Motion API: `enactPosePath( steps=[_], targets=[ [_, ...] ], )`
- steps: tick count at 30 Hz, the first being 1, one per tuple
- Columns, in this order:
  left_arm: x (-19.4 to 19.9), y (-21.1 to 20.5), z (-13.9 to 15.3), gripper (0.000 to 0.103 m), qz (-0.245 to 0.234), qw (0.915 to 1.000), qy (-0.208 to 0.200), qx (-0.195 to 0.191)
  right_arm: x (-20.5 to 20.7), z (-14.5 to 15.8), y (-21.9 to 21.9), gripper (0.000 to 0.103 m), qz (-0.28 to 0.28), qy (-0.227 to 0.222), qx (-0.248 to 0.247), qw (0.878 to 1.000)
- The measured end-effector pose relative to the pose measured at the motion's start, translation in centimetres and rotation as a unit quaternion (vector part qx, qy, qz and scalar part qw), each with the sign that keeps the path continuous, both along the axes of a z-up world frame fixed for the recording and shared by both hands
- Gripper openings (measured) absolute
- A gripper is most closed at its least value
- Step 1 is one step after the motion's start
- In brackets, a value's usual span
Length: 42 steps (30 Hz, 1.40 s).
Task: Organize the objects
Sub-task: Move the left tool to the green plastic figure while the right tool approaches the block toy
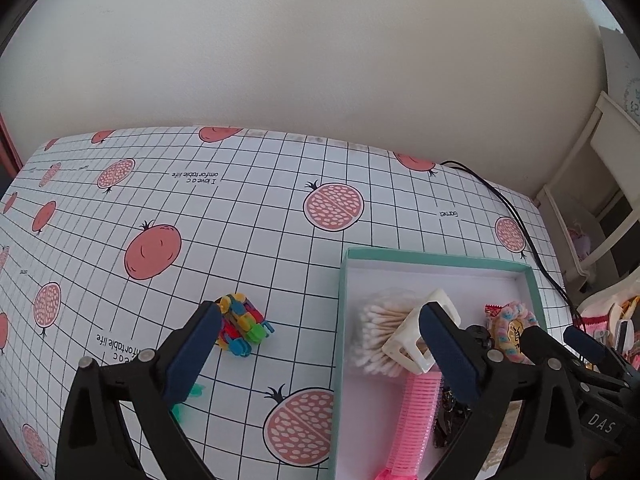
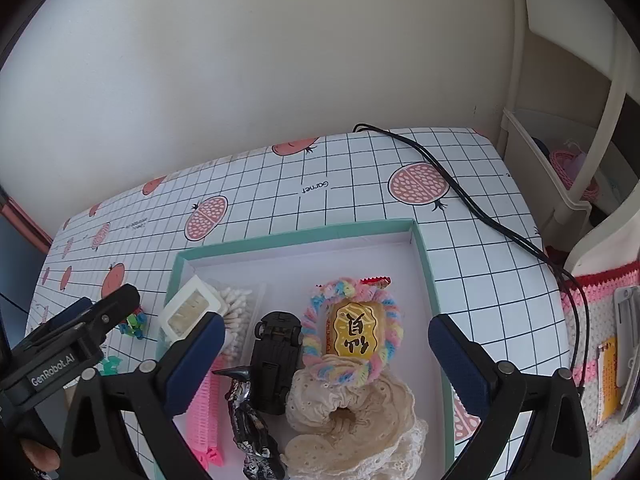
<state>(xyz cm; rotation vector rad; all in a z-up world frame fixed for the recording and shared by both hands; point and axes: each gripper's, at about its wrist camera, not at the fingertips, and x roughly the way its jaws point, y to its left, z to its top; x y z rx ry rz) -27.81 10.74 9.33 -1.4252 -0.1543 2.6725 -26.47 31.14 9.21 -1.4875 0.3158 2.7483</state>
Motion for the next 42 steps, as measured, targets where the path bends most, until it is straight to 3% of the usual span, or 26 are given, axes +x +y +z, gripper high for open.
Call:
enactPosePath(
  steps=[16, 26, 32, 42],
  targets=[
    [0.4, -2.1, 1.3, 0.099, 0.001, 1.0000, 0.002, 0.001, -0.2, 1.1, -1.6, 0.103, -0.001, 0.001, -0.004, 1.000],
    [0.5, -8.3, 2.0, 0.099, 0.036, 0.9993, -0.011, -0.006, -0.9, 3.6, -8.5, 0.103, 0.055, 0.036, -0.033, 0.997],
    [0.8, -12.3, 1.9, 0.099, 0.055, 0.9981, -0.026, -0.011, -1.7, 3.1, -12.6, 0.103, 0.081, 0.036, -0.044, 0.995],
    [1.1, -15.4, -0.5, 0.099, 0.039, 0.9957, -0.075, -0.040, -2.6, 1.3, -17.6, 0.103, 0.122, 0.023, -0.037, 0.992]
  ],
)
